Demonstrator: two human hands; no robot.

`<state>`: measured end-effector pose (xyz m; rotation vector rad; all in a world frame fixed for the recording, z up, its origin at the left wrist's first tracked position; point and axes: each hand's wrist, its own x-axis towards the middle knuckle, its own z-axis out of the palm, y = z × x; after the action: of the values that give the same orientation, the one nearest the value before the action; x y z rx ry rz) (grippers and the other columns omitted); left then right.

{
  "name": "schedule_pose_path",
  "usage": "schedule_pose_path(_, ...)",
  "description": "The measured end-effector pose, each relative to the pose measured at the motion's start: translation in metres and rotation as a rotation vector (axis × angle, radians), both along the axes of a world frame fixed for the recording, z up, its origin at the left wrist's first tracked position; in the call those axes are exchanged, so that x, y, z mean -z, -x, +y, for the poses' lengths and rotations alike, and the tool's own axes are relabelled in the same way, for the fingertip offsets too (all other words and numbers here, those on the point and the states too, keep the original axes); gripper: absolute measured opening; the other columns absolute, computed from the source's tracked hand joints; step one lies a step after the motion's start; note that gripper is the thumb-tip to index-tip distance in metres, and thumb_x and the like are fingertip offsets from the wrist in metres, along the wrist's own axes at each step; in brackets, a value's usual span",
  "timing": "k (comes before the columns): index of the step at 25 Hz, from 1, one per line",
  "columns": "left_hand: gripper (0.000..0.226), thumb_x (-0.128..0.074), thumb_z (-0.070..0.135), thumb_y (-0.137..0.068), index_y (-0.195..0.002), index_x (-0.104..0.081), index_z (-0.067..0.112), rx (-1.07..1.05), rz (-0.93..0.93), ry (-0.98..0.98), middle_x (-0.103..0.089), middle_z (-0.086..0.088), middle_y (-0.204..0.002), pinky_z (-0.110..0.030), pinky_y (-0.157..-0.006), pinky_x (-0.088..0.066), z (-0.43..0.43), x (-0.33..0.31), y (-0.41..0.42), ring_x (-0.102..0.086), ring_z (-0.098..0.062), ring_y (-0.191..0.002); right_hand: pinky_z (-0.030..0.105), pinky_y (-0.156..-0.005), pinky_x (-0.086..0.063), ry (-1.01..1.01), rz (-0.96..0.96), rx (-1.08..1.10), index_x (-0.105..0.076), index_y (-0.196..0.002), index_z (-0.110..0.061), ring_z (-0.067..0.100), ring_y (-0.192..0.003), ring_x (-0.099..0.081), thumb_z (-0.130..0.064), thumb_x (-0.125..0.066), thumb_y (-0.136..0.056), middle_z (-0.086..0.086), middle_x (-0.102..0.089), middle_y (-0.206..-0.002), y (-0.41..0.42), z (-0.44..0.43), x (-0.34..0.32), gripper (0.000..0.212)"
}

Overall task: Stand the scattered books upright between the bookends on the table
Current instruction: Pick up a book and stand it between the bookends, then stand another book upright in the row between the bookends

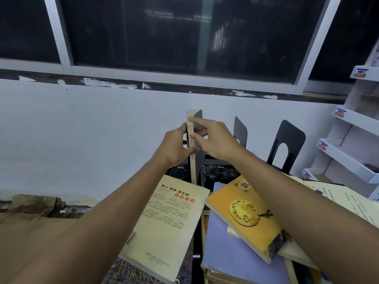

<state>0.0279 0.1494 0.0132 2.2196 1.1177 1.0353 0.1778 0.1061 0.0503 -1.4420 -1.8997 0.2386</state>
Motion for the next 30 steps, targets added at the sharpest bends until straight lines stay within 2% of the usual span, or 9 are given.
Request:
schedule_pose_path(3, 0.061, -0.080, 0.022, -0.085, -0.139, -0.053, 0.021, -0.029, 0.004, -0.026, -0.065, -0.002, -0.129, -0.028, -0.092, -0.049, -0.009, -0.002, 0.001, -0.061, -0.021, -0.120, -0.004, -0.077, -0.037, 0.011, -0.052, -0.006, -0.046, -0.150, -0.024, 0.005, -0.109, -0.059, -0.022, -0.064, -0.099, 0.000, -0.064, -0.133, -0.005, -0.005, -0.001, 0.055)
schedule_pose_path(7, 0.070, -0.079, 0.032, -0.085, -0.146, -0.045, 0.022, -0.117, 0.008, -0.117, -0.045, -0.003, -0.145, -0.022, -0.101, -0.032, -0.027, -0.010, 0.004, -0.042, -0.019, -0.136, 0.029, -0.101, -0.049, -0.002, -0.123, 0.029, -0.049, -0.146, -0.026, 0.009, -0.120, -0.056, -0.033, -0.063, -0.098, -0.002, -0.060, -0.134, -0.019, -0.025, -0.008, 0.051)
schedule_pose_path(9, 0.077, -0.078, 0.037, -0.086, -0.151, -0.041, 0.021, -0.139, -0.002, -0.166, -0.039, 0.001, -0.150, -0.021, -0.106, -0.029, -0.034, -0.017, 0.006, -0.037, -0.015, -0.140, 0.036, -0.104, -0.050, -0.009, -0.150, 0.055, -0.056, -0.140, -0.023, 0.009, -0.121, -0.055, -0.035, -0.063, -0.098, -0.004, -0.059, -0.132, -0.029, -0.039, -0.012, 0.044)
schedule_pose_path(13, 0.065, -0.078, 0.043, -0.084, -0.143, -0.054, 0.027, -0.019, -0.016, -0.214, -0.049, 0.005, -0.143, -0.036, -0.110, -0.045, -0.055, -0.028, -0.002, -0.048, -0.012, -0.131, 0.035, -0.098, -0.051, -0.006, -0.225, 0.151, -0.063, -0.130, -0.021, 0.009, -0.113, -0.056, -0.040, -0.063, -0.097, -0.007, -0.059, -0.123, -0.055, -0.074, -0.017, 0.039)
schedule_pose_path(16, 0.063, -0.077, 0.047, -0.084, -0.140, -0.057, 0.027, 0.039, 0.049, -0.204, -0.051, 0.008, -0.142, -0.035, -0.108, -0.047, -0.070, -0.029, -0.013, -0.050, -0.009, -0.129, 0.026, -0.085, -0.046, 0.046, -0.272, 0.231, -0.067, -0.123, -0.020, 0.008, -0.106, -0.056, -0.043, -0.065, -0.095, -0.009, -0.058, -0.116, -0.074, -0.105, -0.016, 0.036)
schedule_pose_path(19, 0.066, -0.075, 0.055, -0.081, -0.139, -0.058, 0.027, 0.121, 0.135, -0.128, -0.053, 0.007, -0.139, -0.037, -0.102, -0.053, -0.077, -0.025, -0.026, -0.056, -0.011, -0.122, 0.027, -0.081, -0.041, 0.108, -0.340, 0.324, -0.068, -0.117, -0.022, 0.009, -0.103, -0.054, -0.049, -0.063, -0.094, -0.010, -0.055, -0.109, -0.092, -0.134, -0.010, 0.037)
schedule_pose_path(22, 0.071, -0.074, 0.060, -0.079, -0.138, -0.059, 0.025, 0.198, 0.238, -0.075, -0.055, 0.006, -0.137, -0.037, -0.098, -0.056, -0.084, -0.019, -0.039, -0.059, -0.011, -0.119, 0.028, -0.082, -0.042, 0.121, -0.397, 0.417, -0.067, -0.117, -0.023, 0.010, -0.103, -0.051, -0.053, -0.062, -0.093, -0.011, -0.052, -0.105, -0.107, -0.169, -0.004, 0.039)
schedule_pose_path(25, 0.086, -0.065, 0.076, -0.070, -0.139, -0.058, 0.024, 0.225, 0.351, -0.063, -0.056, 0.006, -0.137, -0.035, -0.096, -0.055, -0.088, -0.017, -0.046, -0.059, -0.012, -0.119, 0.029, -0.085, -0.042, 0.155, -0.420, 0.510, -0.065, -0.120, -0.023, 0.013, -0.113, -0.051, -0.056, -0.061, -0.092, -0.007, -0.057, -0.115, -0.114, -0.203, 0.004, 0.043)
schedule_pose_path(30, 0.089, -0.056, 0.080, -0.075, -0.142, -0.056, 0.021, 0.204, 0.567, -0.052, -0.054, 0.002, -0.142, -0.031, -0.097, -0.047, -0.093, -0.013, -0.057, -0.054, -0.018, -0.123, 0.040, -0.093, -0.047, 0.257, -0.469, 0.595, -0.070, -0.101, -0.028, 0.022, -0.114, -0.051, -0.063, -0.057, -0.090, -0.001, -0.058, -0.109, -0.118, -0.234, 0.021, 0.040)
